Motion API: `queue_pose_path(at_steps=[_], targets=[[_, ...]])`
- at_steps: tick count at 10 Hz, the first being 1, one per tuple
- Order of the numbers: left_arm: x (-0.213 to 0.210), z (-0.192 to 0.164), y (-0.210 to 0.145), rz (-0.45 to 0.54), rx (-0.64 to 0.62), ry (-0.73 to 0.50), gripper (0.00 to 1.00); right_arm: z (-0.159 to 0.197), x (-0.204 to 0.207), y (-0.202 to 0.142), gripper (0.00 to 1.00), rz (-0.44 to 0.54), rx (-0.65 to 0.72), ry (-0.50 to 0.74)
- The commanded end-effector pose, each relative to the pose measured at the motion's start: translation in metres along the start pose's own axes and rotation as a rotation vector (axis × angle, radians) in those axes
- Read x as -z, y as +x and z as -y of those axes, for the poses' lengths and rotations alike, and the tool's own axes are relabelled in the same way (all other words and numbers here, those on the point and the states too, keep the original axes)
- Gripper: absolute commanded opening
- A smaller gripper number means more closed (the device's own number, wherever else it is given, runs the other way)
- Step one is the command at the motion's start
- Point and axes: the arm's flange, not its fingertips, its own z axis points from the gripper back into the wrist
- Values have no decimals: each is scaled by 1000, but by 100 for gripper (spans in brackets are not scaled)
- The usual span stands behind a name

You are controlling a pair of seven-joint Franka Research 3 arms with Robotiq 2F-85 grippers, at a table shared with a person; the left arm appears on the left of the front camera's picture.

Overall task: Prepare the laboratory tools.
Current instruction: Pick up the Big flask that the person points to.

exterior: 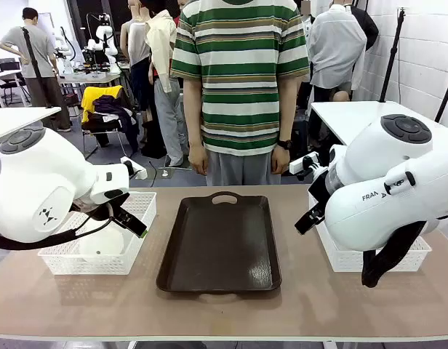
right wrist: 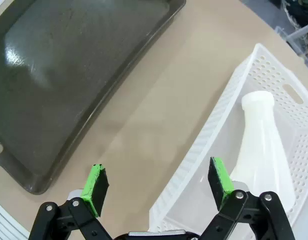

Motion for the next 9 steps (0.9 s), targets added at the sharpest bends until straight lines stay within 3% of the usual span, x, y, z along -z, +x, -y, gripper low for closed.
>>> queue_pose_path(at_steps=[1, 9], targets=[[0, 0, 0, 0, 0, 0, 100, 0, 0, 0, 100, 0, 0, 0], [0, 0, 0, 0, 0, 0, 100, 0, 0, 0, 100, 0, 0, 0]])
